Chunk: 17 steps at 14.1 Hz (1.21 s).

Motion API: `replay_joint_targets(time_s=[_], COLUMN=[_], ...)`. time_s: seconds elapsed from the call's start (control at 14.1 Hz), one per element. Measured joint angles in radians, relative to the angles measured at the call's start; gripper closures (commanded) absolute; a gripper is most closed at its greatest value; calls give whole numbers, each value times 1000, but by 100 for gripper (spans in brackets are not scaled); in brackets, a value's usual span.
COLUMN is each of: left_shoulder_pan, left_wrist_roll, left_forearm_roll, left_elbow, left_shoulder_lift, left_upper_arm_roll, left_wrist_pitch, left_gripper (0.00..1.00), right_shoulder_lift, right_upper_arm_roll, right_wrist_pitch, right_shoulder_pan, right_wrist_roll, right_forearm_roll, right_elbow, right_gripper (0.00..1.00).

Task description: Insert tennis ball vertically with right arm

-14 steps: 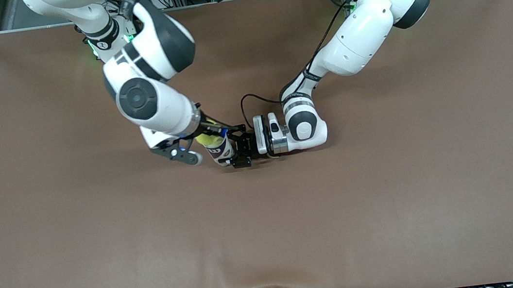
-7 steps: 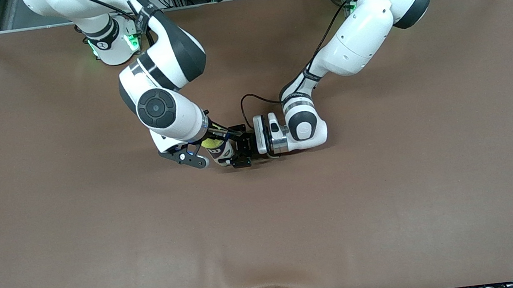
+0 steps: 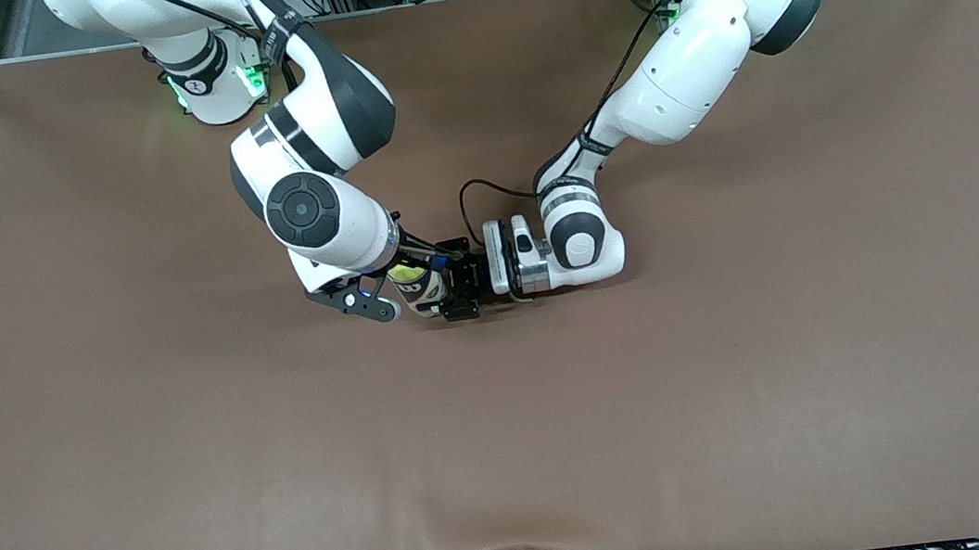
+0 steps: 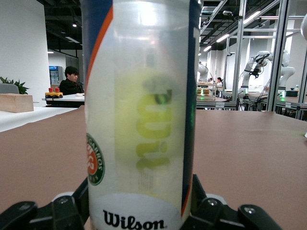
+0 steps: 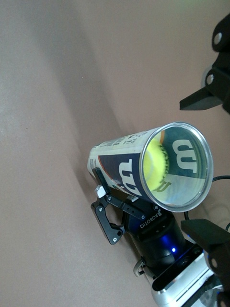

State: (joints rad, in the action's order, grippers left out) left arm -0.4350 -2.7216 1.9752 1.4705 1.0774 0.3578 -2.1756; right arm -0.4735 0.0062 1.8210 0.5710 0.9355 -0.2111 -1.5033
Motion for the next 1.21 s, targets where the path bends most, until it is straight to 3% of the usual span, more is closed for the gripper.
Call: replay_joint_targets(time_s=[0.14,0.28,0.85,1.21], left_shoulder_pan=[0,0,32,81], left_wrist_roll=[0,0,0,0], left_forearm_roll=[0,0,0,-4], left_elbow=[0,8,49,172], left_shoulder_lift=[0,1,-5,-85], left_upper_arm_roll=[0,-3,-9,-8], left_wrist_pitch=[0,-2,-2,-2], left_gripper=[7,0,0,0], right_shoulder_lift=[0,4,85,183], right_upper_arm_roll=[-5,-16,-28,-29], right_wrist_pitch=[0,-9,-152,-164], right_shoulder_pan=[-2,-14,-262,-376], right_wrist_roll=[1,0,-379,-597], right_forearm_roll=[0,2,7,7], right_elbow=[1,6,11,-76], right_gripper=[0,0,0,0])
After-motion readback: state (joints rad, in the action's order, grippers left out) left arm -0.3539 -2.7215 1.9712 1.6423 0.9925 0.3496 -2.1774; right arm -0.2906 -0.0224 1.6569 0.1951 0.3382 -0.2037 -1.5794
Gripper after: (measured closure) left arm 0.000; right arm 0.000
